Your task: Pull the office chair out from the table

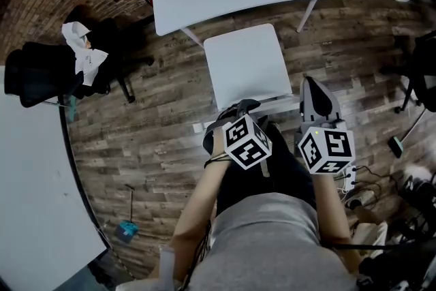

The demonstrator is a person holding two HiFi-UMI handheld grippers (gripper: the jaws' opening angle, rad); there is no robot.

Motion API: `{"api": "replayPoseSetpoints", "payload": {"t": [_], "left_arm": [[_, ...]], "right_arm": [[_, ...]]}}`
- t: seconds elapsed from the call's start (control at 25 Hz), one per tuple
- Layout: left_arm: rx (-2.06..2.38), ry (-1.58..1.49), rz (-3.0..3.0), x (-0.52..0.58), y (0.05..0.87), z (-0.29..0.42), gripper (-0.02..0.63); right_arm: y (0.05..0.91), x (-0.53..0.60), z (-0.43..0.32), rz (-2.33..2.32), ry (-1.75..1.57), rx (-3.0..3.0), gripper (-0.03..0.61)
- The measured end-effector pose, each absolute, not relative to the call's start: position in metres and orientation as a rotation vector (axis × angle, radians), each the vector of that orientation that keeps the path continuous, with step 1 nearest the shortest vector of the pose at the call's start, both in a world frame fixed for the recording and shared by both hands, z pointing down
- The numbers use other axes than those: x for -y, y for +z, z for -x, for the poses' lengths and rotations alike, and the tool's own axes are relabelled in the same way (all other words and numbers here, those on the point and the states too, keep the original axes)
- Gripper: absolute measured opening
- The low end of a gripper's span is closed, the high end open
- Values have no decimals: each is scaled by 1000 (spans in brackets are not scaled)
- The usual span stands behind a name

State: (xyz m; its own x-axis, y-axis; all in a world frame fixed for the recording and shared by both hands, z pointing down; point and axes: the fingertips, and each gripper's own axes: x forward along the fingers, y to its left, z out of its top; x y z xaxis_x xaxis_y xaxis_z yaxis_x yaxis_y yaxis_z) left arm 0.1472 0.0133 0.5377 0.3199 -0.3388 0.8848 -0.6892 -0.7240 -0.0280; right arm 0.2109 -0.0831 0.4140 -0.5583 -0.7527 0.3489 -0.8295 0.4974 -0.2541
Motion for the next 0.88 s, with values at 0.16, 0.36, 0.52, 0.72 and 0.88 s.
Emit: {"api": "replayPoseSetpoints", "payload": {"t": [0.16, 0.36, 0.52, 0.72, 0.88], "left_arm": [[1089, 1094, -2310, 5, 487, -141, 152], [1378, 846, -2317, 35, 439, -117, 142], [1544, 741, -2288, 44, 416, -101, 85], [1791, 573, -2193, 55, 386, -69, 17], [1854, 501, -2173, 61, 370, -65, 17]], "right_arm": [[405, 81, -191, -1306, 562, 2591, 15], [395, 81, -170, -1257, 530, 2634, 15], [386, 81, -156, -1229, 510, 2663, 15], [377, 82, -136, -1187, 474, 2680, 14], [372, 81, -126, -1149, 442, 2689, 14]]}}
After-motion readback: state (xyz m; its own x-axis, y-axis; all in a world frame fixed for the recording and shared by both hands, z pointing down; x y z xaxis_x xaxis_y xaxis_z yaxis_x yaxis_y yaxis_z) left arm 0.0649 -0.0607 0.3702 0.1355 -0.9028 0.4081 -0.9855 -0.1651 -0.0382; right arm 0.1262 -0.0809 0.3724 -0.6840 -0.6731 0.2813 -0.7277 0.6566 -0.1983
